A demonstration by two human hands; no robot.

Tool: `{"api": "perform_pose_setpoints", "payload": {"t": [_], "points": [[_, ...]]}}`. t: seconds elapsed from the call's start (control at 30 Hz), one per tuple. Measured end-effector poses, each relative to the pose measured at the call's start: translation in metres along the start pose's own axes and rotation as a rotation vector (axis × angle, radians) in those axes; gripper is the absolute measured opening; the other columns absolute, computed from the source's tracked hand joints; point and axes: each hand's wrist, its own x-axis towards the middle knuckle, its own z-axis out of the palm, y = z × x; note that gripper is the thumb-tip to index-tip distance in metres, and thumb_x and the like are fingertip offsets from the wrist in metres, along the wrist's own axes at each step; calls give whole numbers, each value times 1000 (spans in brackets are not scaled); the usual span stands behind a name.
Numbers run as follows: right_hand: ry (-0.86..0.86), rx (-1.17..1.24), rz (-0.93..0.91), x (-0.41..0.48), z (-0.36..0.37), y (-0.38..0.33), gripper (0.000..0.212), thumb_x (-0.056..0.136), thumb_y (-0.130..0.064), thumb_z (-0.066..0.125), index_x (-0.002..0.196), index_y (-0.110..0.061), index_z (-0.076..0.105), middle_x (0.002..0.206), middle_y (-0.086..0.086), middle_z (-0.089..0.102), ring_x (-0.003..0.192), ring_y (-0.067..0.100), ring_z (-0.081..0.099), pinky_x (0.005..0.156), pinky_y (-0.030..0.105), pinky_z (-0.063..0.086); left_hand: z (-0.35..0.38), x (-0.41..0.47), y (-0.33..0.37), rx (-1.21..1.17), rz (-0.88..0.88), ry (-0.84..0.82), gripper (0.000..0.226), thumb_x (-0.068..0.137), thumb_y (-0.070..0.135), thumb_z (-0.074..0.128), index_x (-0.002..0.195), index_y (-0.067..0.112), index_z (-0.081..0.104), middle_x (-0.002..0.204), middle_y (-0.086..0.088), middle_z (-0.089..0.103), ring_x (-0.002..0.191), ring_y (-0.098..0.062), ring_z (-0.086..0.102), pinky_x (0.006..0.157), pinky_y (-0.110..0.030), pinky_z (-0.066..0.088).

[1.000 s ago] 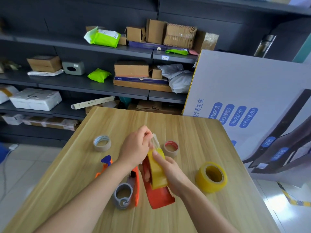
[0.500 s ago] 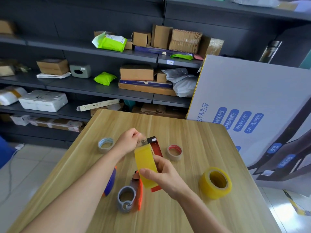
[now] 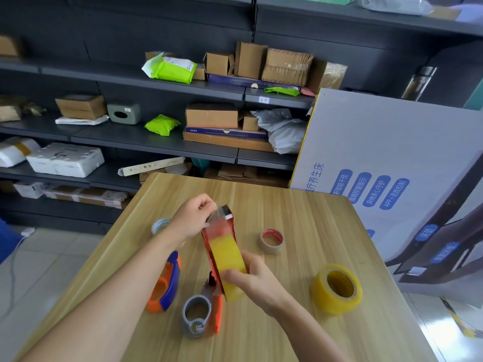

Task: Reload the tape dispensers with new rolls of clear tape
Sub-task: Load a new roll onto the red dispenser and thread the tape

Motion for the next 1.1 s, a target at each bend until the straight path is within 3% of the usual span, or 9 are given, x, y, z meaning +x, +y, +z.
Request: {"api": "perform_pose_setpoints", "payload": {"t": [0.07, 0.13, 0.27, 0.37, 0.53, 0.63, 0.73, 0.87, 1.1], "points": [[76, 53, 49, 0, 1, -3, 28, 90, -34, 65, 98, -8, 63, 81, 9, 66, 70, 12, 65, 64, 24, 53, -3, 2, 0, 7, 53, 49, 26, 99, 17, 45, 74, 16, 53, 72, -5, 53, 71, -18, 48, 67, -30, 43], [103, 64, 89, 2, 3, -5, 34, 94, -45, 57, 95, -12, 63, 78, 2, 68, 67, 10, 65, 63, 19, 51, -4, 2, 1, 9, 85, 89, 25, 99, 19, 45, 77, 18, 56, 83, -14, 63, 77, -25, 56, 73, -41, 49], [110, 128, 183, 9, 8, -9, 31, 92, -40, 62, 99, -10, 61, 74, 9, 70, 63, 18, 67, 62, 24, 55, -1, -2, 9, 39, 161, 129, 22, 99, 19, 45, 80, 17, 57, 91, -10, 69, 88, -28, 64, 82, -53, 55], [142, 196, 234, 13, 11, -10, 43, 89, -46, 63, 106, -7, 58, 73, 12, 73, 64, 24, 67, 71, 34, 58, 0, -6, 18, 122, 243, 142, 22, 99, 18, 45, 79, 19, 56, 89, -6, 69, 86, -23, 65, 80, -49, 55], [191, 117, 260, 13, 9, -8, 34, 90, -47, 63, 97, -14, 60, 78, 12, 73, 65, 21, 68, 69, 32, 58, -7, -11, 35, 529, 448, 40, 17, 99, 21, 45, 83, 22, 53, 81, 1, 63, 76, -18, 59, 66, -39, 52], [138, 83, 218, 10, 5, -8, 45, 89, -46, 64, 101, -3, 64, 75, 17, 72, 58, 23, 66, 61, 32, 55, -10, -9, 42, 726, 511, 46, 16, 99, 23, 44, 85, 22, 51, 80, 3, 62, 75, -19, 57, 62, -37, 48], [139, 116, 195, 8, 5, -9, 47, 90, -42, 63, 99, 3, 65, 71, 18, 71, 55, 26, 62, 58, 31, 53, -11, -7, 45, 771, 426, 57, 15, 99, 22, 41, 88, 23, 50, 82, 0, 65, 76, -22, 59, 64, -41, 51], [133, 92, 217, 6, 2, -10, 38, 90, -40, 65, 97, -3, 64, 72, 15, 72, 56, 23, 65, 62, 31, 56, -9, -8, 45, 767, 316, 73, 17, 99, 16, 38, 87, 18, 50, 86, -3, 63, 80, -22, 59, 65, -38, 49], [152, 73, 276, 6, -6, -3, 45, 83, -43, 71, 107, -7, 62, 78, 10, 74, 60, 18, 68, 67, 33, 56, -10, -10, 35, 477, 81, 36, 22, 99, 20, 41, 80, 19, 52, 80, -1, 58, 71, -16, 52, 58, -29, 41]]}}
